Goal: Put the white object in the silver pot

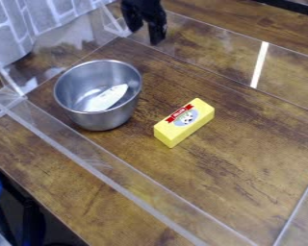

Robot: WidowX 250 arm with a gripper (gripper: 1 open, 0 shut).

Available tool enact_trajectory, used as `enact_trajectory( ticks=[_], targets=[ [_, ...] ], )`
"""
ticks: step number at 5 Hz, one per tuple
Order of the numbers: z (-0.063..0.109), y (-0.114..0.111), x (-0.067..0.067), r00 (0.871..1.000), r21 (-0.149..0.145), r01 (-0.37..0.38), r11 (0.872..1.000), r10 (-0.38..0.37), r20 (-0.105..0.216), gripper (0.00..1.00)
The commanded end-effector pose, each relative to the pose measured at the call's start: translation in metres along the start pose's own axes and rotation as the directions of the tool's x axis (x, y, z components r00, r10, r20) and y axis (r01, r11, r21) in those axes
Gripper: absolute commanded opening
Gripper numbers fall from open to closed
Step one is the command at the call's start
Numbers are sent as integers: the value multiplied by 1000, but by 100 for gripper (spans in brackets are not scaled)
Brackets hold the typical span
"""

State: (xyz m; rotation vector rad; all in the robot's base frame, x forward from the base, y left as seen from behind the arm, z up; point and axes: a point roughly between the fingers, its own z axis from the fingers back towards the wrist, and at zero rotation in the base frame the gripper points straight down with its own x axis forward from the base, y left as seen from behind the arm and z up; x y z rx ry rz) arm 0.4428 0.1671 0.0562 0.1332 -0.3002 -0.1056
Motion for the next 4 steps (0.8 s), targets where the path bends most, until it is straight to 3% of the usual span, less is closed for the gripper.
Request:
enact_trajectory(
  ticks=[1,4],
  targets=[
    [18,20,-1,999,47,-19,999,17,48,100],
    [1,15,-5,1000,38,-8,999,7,30,100]
  ],
)
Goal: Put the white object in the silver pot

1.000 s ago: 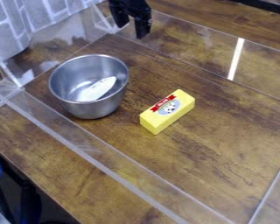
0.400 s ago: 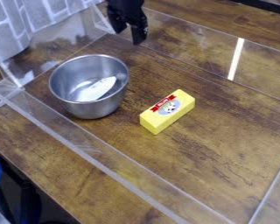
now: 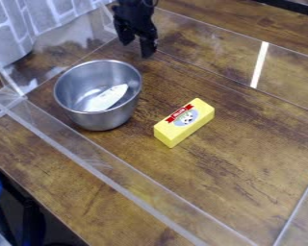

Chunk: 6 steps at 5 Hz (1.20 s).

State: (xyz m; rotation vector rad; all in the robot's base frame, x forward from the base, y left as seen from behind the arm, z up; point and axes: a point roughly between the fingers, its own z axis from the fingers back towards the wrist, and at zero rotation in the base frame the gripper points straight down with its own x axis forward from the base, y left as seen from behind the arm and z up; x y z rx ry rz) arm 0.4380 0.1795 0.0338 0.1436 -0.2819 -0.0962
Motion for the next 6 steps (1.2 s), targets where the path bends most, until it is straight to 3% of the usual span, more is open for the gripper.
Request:
enact_trajectory(
  ticks=[1,2,3,5,6],
  targets=[
    [22,0,9,999,17,1,1000,-2,47,100],
    [20,-2,10,999,15,0,1000,0,45,0],
    [22,-4,11,999,12,-1,1000,1,41,0],
    [67,0,4,999,74,-2,997,-2,43,0],
    [100,3,-1,999,116,-6,993,0,53,0]
  ],
)
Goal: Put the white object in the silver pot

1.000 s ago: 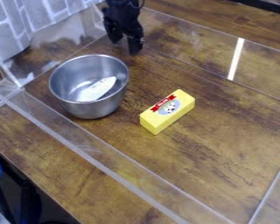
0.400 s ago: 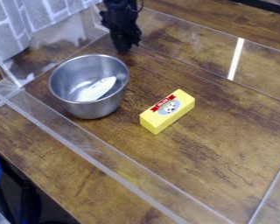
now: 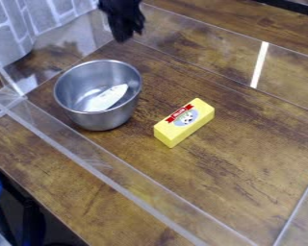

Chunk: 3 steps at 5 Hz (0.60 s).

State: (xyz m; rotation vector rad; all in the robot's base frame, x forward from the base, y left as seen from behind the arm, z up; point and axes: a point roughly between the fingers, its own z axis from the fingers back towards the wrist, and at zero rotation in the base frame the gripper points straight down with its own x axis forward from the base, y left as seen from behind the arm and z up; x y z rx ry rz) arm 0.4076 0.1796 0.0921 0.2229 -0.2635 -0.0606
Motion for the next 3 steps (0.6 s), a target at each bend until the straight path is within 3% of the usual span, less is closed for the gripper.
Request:
enact_trajectory(
  ticks=[1,2,3],
  targets=[
    [50,-2,-5,998,44,8,999,-11,59,0],
    [53,-6,-26,999,37,4,999,-5,33,0],
    [36,-4,-38,1000,26,0,1000,0,2,0]
  ],
)
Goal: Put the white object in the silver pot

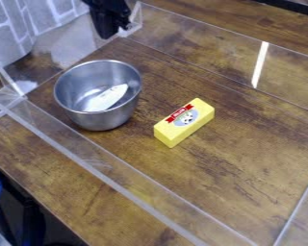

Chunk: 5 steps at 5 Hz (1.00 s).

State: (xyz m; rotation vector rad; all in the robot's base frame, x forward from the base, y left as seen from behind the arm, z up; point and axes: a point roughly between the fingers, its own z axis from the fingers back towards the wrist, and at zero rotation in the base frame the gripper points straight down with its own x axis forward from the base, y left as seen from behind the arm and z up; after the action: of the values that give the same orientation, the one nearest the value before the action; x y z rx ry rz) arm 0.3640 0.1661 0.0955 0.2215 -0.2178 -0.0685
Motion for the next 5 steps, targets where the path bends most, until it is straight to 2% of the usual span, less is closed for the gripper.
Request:
enact_trajectory(
  ticks=[1,2,4,5],
  targets=[
    [4,15,-6,1000,22,-16,1000,15,22,0],
    [-13,16,-14,1000,11,-15,1000,15,-13,0],
    [-55,7,-26,998,-18,-4,1000,3,-61,0],
    [-61,5,-26,997,-30,1,1000,-3,-77,0]
  ],
)
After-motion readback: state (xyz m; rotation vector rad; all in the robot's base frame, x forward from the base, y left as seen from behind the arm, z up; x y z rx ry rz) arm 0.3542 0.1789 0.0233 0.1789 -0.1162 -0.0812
